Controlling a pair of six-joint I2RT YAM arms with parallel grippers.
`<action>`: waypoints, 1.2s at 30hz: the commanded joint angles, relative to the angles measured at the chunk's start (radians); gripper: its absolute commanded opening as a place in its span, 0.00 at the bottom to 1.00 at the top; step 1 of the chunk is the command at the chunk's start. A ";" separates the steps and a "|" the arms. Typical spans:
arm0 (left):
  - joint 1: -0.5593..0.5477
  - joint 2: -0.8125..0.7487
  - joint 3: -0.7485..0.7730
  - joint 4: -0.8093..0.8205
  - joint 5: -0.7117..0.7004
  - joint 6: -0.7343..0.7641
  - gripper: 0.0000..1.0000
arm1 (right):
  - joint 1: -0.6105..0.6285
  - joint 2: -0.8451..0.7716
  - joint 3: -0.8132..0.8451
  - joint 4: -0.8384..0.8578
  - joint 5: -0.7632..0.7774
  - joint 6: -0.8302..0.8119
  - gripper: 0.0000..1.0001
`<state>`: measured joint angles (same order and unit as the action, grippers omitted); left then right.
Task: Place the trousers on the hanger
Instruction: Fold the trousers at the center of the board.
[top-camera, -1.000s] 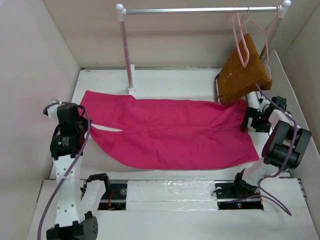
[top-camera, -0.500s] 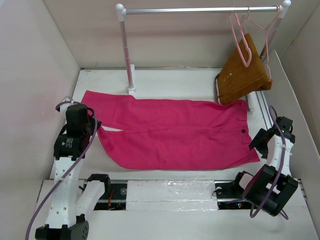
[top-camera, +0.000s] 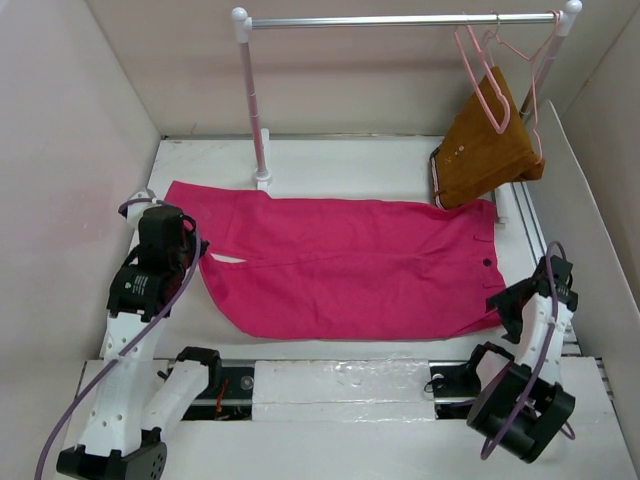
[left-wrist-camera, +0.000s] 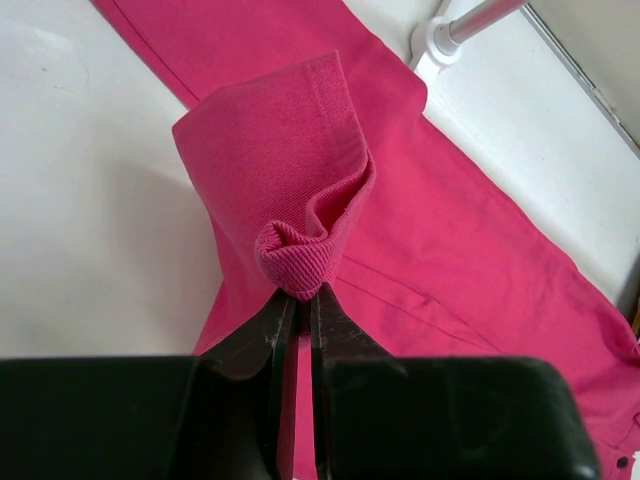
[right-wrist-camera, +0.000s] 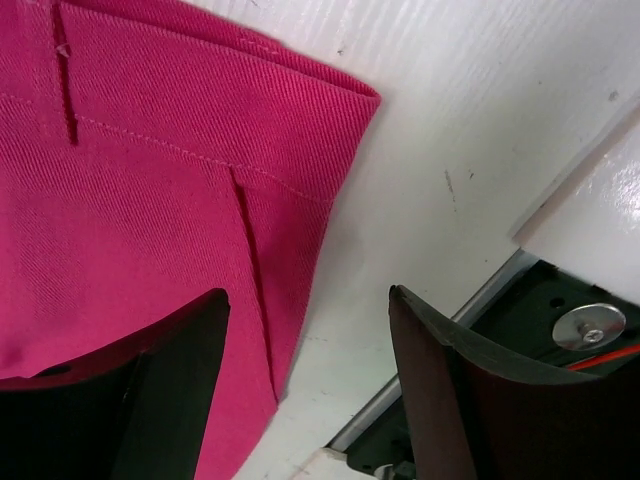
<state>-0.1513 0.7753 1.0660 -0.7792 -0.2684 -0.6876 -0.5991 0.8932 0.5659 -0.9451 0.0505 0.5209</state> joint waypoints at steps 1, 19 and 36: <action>-0.007 -0.007 0.049 0.001 -0.048 0.011 0.00 | -0.004 -0.017 0.000 0.005 0.037 0.103 0.71; -0.007 -0.018 0.075 -0.005 -0.347 0.054 0.00 | 0.036 0.121 0.196 0.046 0.251 -0.280 0.00; -0.007 0.068 0.152 -0.112 -0.558 0.045 0.00 | 0.384 0.154 0.597 -0.077 0.252 -0.633 0.00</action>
<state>-0.1558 0.8181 1.2175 -0.8970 -0.7490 -0.6331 -0.2302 1.0431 1.1305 -1.0405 0.2798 -0.0185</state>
